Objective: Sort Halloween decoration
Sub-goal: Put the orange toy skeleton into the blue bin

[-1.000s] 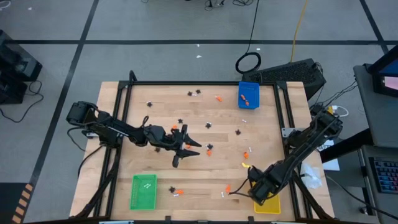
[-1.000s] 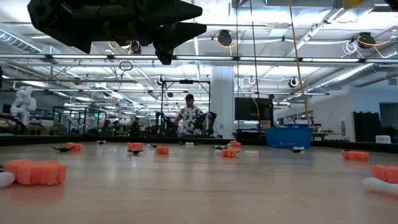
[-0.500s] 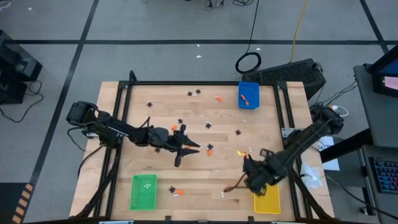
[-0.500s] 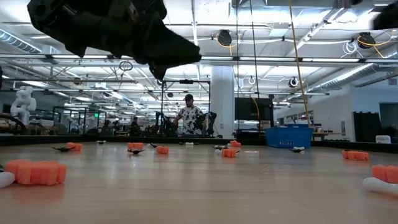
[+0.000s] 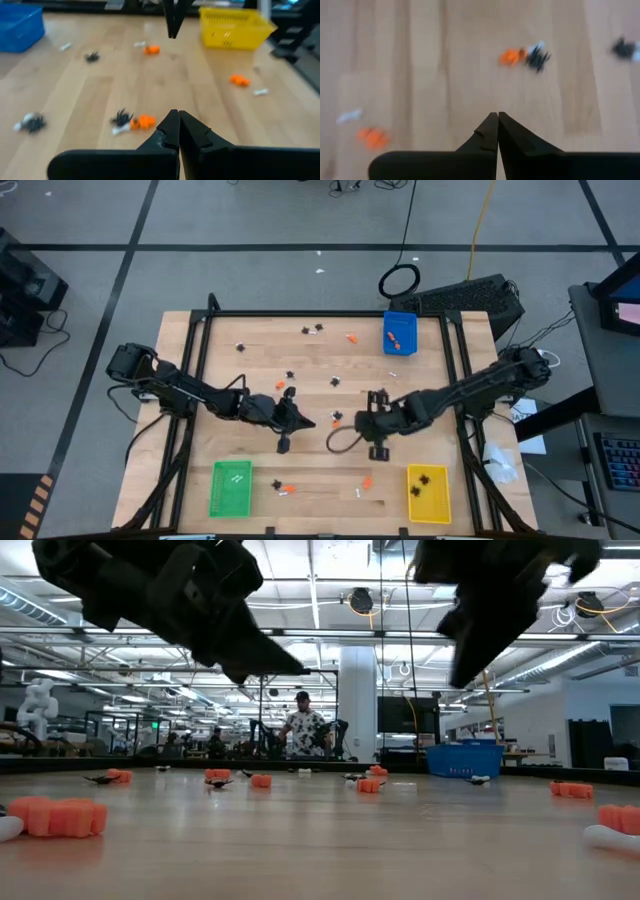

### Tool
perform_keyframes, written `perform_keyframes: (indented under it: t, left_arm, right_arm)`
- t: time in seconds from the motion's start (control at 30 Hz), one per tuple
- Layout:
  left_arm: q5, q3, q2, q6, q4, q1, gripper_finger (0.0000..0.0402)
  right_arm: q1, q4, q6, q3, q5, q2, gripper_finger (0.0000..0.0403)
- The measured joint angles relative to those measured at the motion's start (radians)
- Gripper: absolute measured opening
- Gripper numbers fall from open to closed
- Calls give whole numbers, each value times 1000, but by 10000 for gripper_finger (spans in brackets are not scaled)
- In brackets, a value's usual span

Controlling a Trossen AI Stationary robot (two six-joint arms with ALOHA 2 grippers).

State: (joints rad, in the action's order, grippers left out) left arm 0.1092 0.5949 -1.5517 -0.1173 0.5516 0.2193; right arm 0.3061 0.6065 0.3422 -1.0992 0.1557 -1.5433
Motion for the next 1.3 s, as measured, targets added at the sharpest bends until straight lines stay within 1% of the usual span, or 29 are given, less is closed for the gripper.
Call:
perform_keyframes:
  t: [0.13, 0.27, 0.37, 0.47, 0.57, 0.63, 0.73, 0.9, 1.1, 1.2, 1.3]
  left_arm:
    - [102, 0, 0, -6, -48, 40, 1]
    - [112, 0, 0, -8, -42, 67, 1]
    - [113, 0, 0, -8, -40, 80, 1]
    - [136, 0, 0, -30, -39, 86, 1]
    - [177, -16, 0, -73, -35, 85, 1]
    - [206, -31, 0, -110, -38, 85, 1]
    - [226, -42, 0, -140, -39, 85, 1]
    - [243, -43, 0, -139, -37, 90, 1]
    - [244, -43, 0, -139, -46, 90, 1]
    - [244, -43, 0, -139, -46, 90, 1]
    - [244, -43, 0, -139, -47, 90, 2]
  right_arm:
    - [-53, -256, -46, 120, 7, 0, 2]
    - [-77, -506, -57, 223, 0, 0, 16]
    - [-84, -587, -17, 269, 9, 0, 46]
    - [-86, -613, 84, 282, 63, -10, 86]
    - [-62, -654, 195, 282, 137, -45, 124]
    - [-42, -670, 261, 272, 165, -87, 141]
    - [-22, -662, 333, 246, 212, -165, 155]
    - [-14, -660, 381, 184, 289, -262, 160]
    - [-14, -616, 428, 117, 289, -340, 155]
    - [-17, -571, 453, 94, 299, -370, 143]
    - [-17, -566, 454, 92, 315, -386, 119]
